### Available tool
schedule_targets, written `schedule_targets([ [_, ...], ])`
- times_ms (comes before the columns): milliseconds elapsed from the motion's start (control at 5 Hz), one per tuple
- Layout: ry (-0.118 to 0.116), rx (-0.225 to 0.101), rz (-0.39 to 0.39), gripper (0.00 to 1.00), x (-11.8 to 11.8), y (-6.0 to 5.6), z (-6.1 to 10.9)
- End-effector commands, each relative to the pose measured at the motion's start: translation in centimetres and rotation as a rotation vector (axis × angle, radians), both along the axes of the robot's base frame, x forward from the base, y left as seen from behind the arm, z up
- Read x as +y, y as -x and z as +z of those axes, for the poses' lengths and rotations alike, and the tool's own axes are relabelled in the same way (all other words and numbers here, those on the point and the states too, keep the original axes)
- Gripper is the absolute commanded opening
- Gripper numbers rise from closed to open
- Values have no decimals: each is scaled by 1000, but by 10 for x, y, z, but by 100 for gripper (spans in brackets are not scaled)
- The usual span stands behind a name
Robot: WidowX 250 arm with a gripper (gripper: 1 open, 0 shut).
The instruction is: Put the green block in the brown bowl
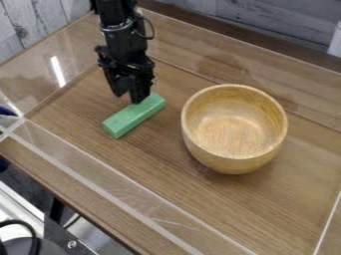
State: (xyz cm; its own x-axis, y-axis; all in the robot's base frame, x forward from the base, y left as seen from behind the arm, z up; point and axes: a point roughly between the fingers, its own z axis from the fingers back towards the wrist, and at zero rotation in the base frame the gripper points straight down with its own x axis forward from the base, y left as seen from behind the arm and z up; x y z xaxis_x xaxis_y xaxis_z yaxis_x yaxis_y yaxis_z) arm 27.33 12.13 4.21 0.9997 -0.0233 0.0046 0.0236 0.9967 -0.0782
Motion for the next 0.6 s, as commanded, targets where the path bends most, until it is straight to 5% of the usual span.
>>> schedule_targets([
  [0, -36, -57, -1, 0, 3, -5, 16],
  [400, -42, -42, 7, 0, -4, 0, 14],
])
